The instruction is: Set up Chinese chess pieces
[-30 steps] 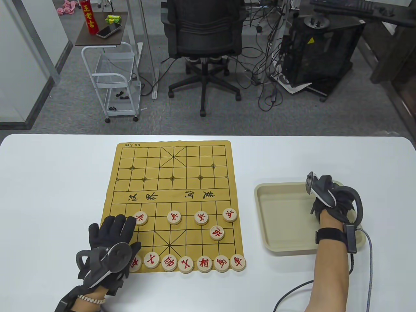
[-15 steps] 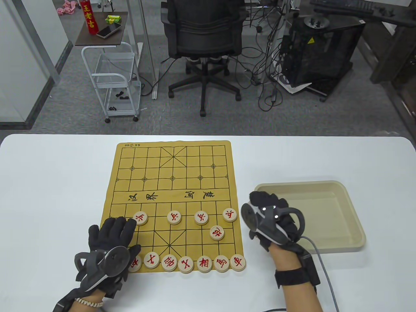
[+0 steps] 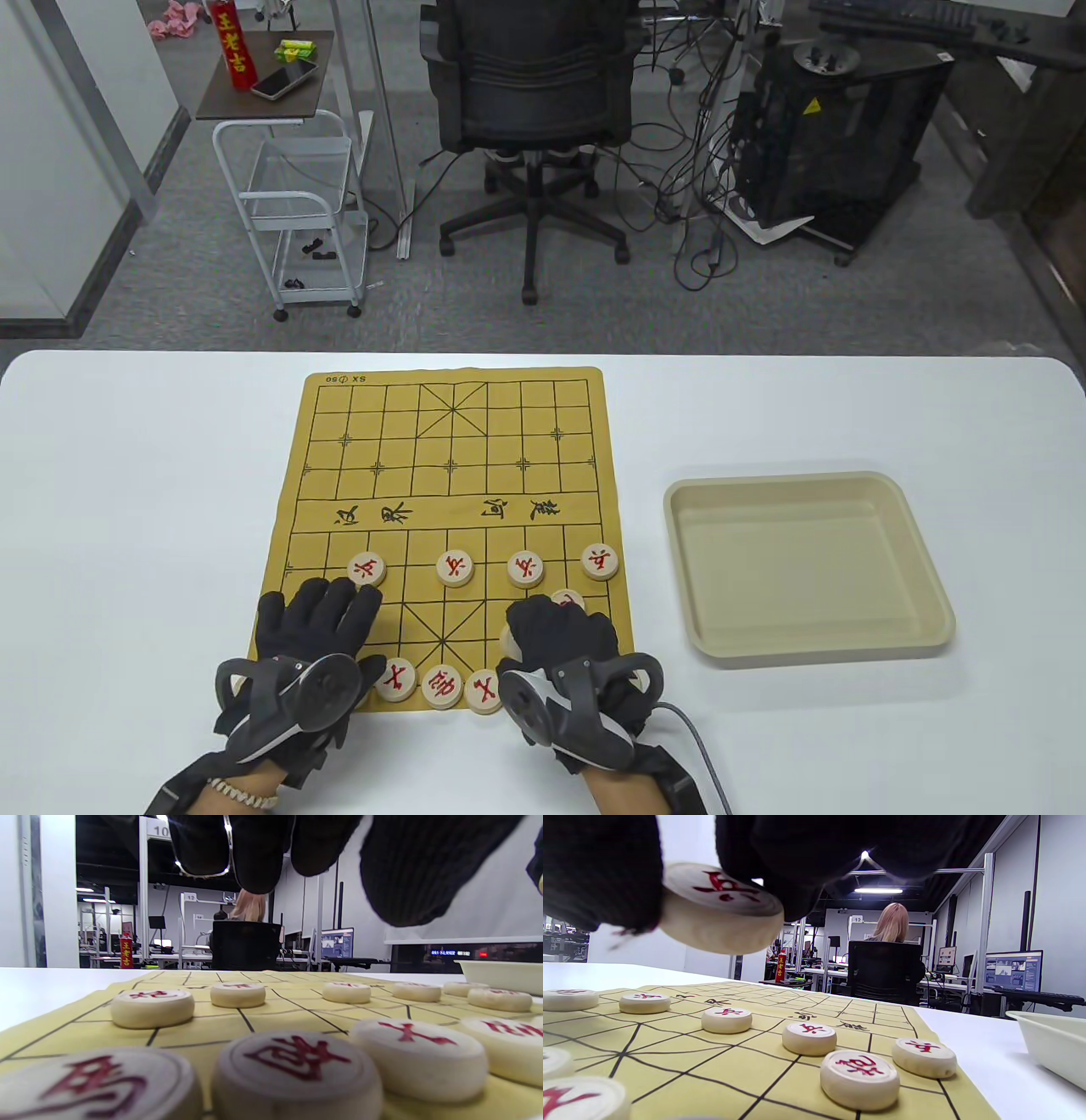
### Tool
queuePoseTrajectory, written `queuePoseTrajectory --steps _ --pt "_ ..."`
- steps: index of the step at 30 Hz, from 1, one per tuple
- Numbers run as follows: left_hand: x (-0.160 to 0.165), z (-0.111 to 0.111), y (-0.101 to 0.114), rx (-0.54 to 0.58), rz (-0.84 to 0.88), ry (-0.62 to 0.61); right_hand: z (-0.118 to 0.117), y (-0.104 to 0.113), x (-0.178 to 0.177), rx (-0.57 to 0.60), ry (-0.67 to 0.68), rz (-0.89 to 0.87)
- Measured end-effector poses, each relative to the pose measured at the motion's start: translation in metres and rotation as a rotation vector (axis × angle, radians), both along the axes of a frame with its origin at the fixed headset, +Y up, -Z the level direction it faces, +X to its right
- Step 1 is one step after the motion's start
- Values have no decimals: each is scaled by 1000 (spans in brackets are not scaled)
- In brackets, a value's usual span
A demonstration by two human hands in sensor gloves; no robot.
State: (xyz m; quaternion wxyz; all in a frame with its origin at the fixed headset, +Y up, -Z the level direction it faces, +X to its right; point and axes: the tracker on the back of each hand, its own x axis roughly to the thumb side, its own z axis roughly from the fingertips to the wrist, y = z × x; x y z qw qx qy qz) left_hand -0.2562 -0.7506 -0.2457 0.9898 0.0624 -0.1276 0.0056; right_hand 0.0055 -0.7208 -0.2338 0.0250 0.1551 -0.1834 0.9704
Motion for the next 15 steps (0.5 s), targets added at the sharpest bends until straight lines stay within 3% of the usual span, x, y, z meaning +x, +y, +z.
queuePoseTrajectory --steps 4,9,15 --pt "13 4 4 -78 90 -64 5 0 3 18 20 -14" --pt "47 1 21 -220 357 -141 8 0 3 33 36 7" --pt "95 -19 28 -333 551 -115 12 -3 2 39 64 22"
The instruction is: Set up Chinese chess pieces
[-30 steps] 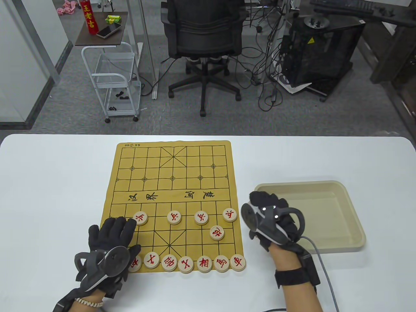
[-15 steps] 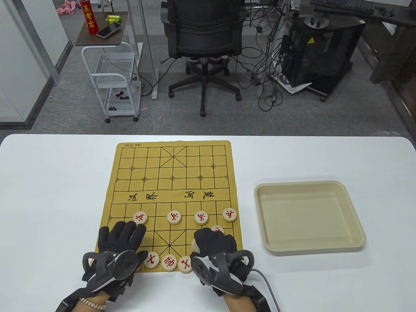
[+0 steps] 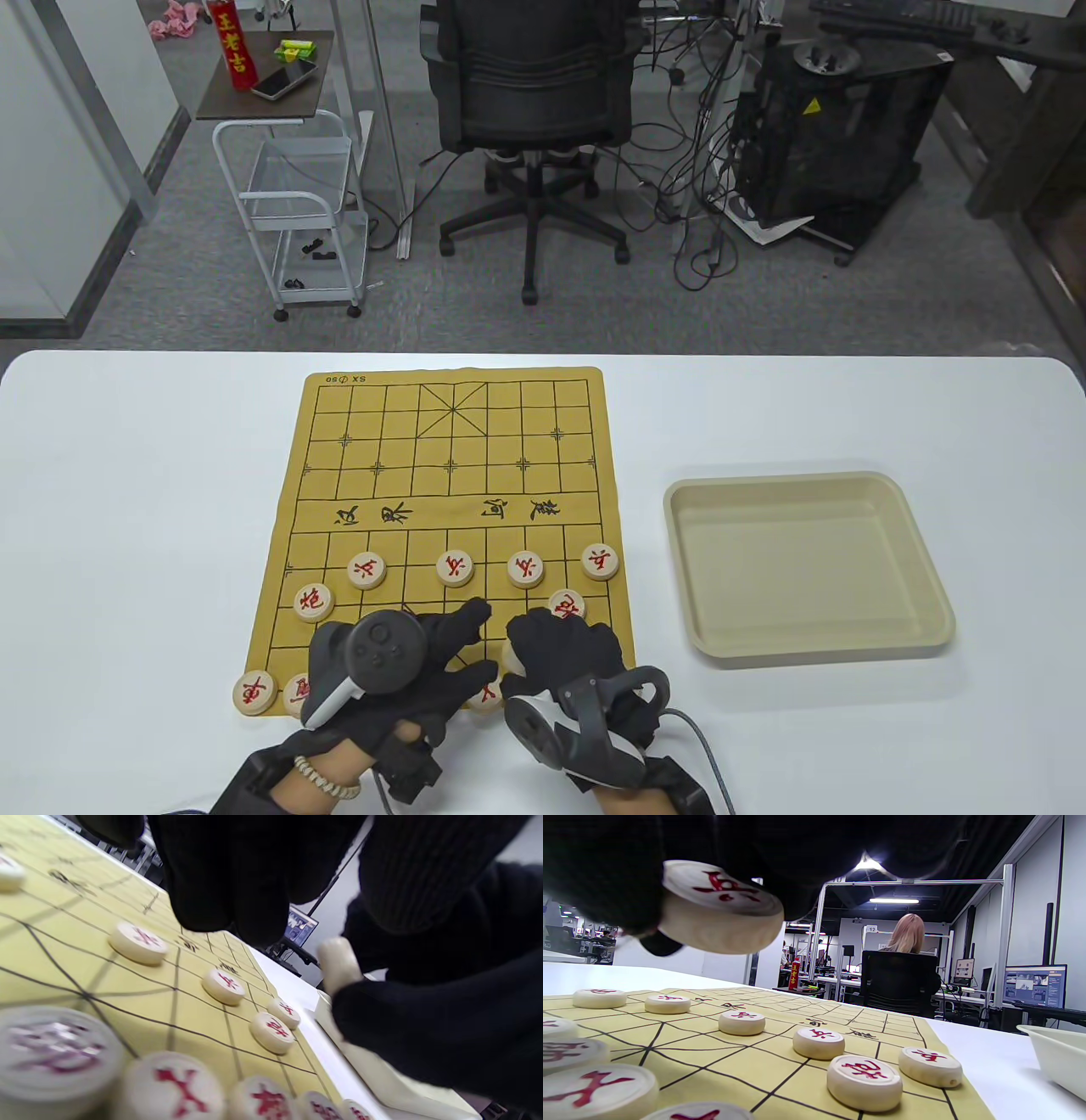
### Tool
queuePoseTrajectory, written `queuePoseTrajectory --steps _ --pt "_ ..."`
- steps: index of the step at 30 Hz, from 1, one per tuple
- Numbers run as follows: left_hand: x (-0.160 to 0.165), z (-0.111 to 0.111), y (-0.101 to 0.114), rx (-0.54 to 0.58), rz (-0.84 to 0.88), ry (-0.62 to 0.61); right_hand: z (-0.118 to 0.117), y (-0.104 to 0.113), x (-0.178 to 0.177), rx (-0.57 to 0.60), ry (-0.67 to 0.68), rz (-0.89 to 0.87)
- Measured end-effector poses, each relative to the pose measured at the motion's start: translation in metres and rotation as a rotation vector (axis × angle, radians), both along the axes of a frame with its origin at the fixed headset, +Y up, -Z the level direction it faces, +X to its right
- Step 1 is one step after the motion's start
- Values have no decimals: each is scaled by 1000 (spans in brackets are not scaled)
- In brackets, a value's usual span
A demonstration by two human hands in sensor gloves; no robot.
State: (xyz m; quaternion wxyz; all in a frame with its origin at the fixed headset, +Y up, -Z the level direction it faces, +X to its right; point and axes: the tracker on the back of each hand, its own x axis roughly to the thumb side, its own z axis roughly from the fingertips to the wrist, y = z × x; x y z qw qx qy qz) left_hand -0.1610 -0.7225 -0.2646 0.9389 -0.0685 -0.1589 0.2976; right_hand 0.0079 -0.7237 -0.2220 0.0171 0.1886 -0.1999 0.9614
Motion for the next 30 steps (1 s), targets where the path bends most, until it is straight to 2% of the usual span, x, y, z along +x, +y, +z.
queuePoseTrajectory --steps 6,10,12,14,18,21,25,30 --pt "21 -10 -7 -20 9 22 2 -1 1 18 -2 33" --pt "18 -13 -9 -60 17 33 0 -5 4 -9 18 9" --pt "8 -16 -6 -48 1 59 0 -7 4 -62 29 62" --pt "-8 -22 0 -36 -5 116 -2 -10 9 -95 23 85" --pt "-65 -47 12 -103 -66 302 -13 -16 28 -212 -43 71" --pt "-107 -67 15 -104 -136 451 -19 -19 39 -267 -95 82" --pt "-150 -91 9 -158 -220 619 -24 -23 45 -284 -121 86" --pt "-185 -114 -10 -257 -278 734 -25 -23 48 -279 -133 76"
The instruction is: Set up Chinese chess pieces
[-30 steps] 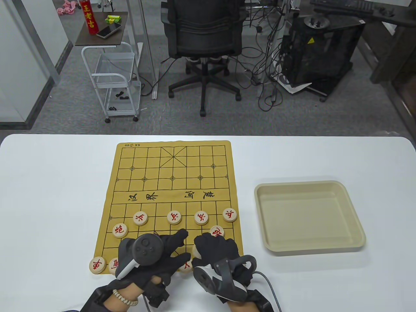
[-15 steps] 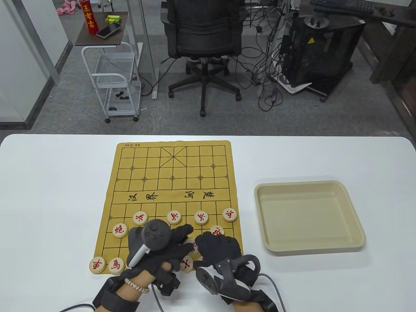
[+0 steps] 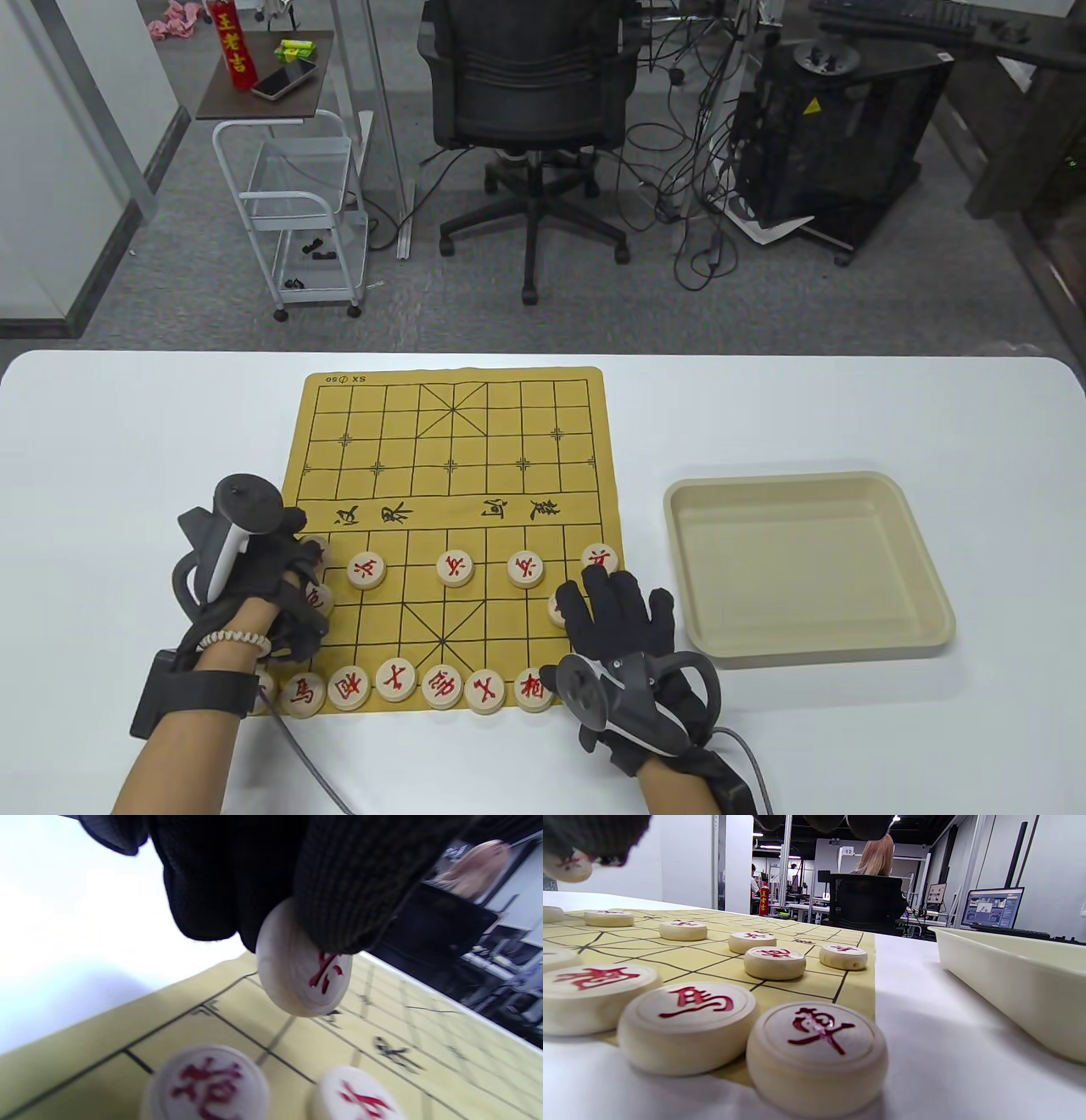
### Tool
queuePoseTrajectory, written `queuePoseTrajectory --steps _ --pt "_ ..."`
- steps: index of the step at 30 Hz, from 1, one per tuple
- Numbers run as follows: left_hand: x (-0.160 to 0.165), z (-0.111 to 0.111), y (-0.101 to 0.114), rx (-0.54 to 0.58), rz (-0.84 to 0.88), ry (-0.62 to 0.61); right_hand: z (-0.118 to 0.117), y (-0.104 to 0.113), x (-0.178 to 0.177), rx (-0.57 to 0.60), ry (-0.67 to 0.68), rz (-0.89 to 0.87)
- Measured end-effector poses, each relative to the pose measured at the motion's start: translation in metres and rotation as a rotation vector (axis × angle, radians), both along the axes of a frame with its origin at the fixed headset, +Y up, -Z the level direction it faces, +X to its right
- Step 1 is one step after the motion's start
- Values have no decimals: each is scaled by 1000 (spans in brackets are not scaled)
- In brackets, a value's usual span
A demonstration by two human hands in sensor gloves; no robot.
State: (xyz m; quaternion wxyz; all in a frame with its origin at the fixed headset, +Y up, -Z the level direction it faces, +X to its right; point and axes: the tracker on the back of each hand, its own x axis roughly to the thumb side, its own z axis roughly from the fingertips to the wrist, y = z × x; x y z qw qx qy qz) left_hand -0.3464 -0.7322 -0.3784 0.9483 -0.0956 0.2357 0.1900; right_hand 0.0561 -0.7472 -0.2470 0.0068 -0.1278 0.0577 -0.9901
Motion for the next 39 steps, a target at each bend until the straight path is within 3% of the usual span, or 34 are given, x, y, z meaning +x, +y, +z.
queuePoseTrajectory --steps 9,13,18,24,32,39 --pt "-27 -14 -32 -129 -15 68 1 3 -1 9 0 -6" --pt "-31 -14 -36 -122 -35 79 1 3 -1 14 -2 -8" --pt "-29 -14 -41 -167 -183 59 1 3 0 28 -11 -8" --pt "-27 -9 -39 -131 -195 29 1 3 0 44 -27 -11" --pt "3 15 -6 137 -231 -76 -6 -3 2 39 -53 -8" --pt "56 64 26 422 -237 -328 -10 -4 9 51 -89 -2"
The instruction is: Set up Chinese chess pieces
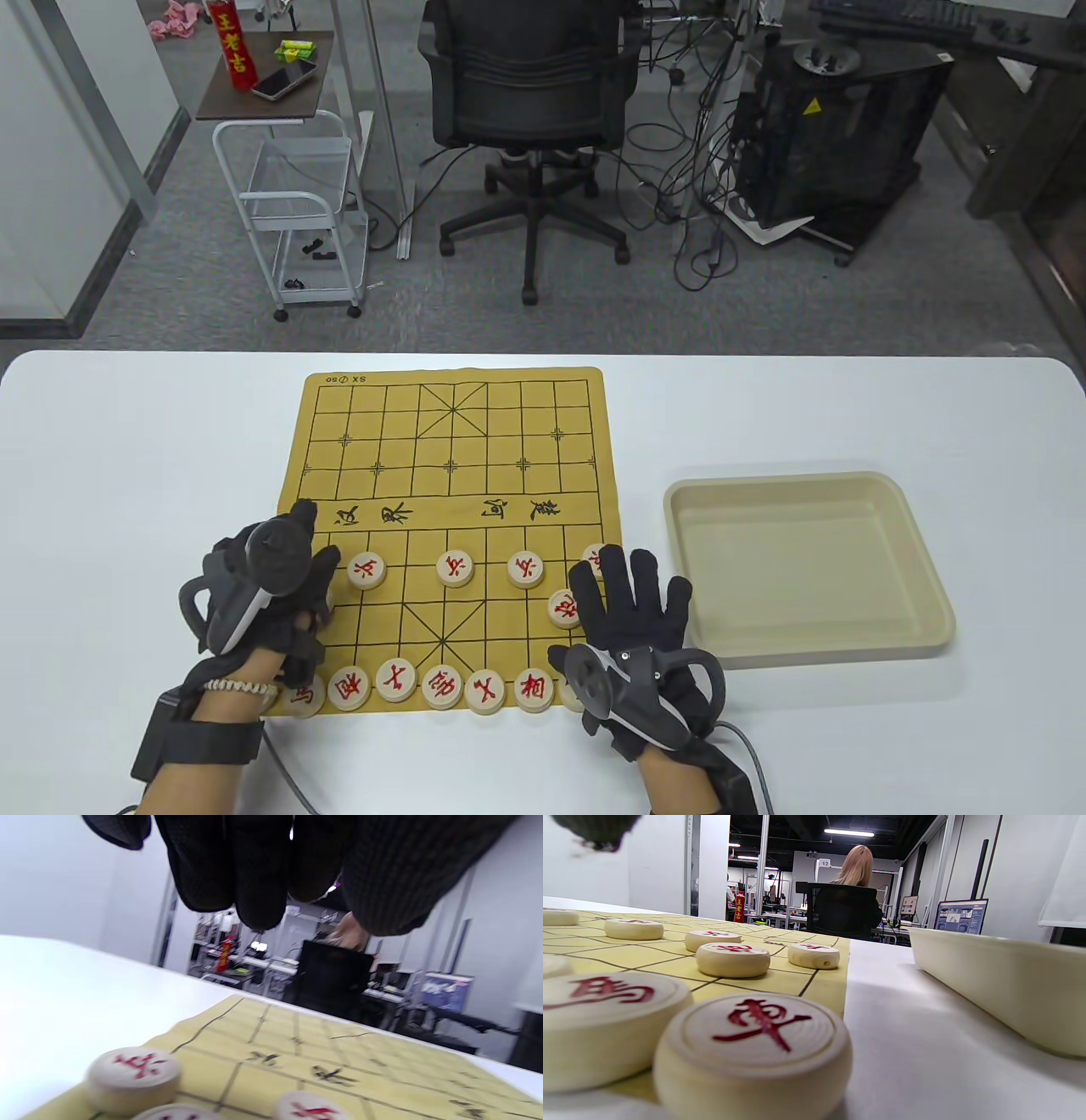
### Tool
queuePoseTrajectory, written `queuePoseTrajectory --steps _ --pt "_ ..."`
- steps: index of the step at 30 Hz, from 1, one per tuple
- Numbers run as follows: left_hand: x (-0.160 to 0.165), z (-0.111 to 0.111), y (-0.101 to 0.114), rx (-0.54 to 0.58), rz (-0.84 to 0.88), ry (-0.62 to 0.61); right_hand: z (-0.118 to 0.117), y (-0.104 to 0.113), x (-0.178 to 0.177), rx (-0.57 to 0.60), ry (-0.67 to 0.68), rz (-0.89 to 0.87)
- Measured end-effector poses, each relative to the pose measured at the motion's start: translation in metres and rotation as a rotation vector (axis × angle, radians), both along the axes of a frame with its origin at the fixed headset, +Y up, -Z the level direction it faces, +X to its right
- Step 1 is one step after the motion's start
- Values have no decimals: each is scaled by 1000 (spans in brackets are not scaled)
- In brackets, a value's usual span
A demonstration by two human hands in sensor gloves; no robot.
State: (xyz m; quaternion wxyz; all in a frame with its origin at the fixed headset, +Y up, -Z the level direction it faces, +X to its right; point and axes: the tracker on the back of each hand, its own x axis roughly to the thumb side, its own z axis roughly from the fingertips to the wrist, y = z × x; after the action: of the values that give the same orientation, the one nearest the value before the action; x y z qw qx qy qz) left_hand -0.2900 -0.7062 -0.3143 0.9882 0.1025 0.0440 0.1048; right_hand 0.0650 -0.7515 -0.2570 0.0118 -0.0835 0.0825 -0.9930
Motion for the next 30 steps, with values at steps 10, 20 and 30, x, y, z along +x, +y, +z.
queuePoseTrajectory --steps 10,20,30 --pt "46 65 -16 196 -239 -246 1 0 -2 -13 5 2" --pt "38 70 -26 131 -215 -263 6 0 -2 28 9 -7" --pt "41 72 -23 145 -209 -274 11 1 -2 59 19 -16"
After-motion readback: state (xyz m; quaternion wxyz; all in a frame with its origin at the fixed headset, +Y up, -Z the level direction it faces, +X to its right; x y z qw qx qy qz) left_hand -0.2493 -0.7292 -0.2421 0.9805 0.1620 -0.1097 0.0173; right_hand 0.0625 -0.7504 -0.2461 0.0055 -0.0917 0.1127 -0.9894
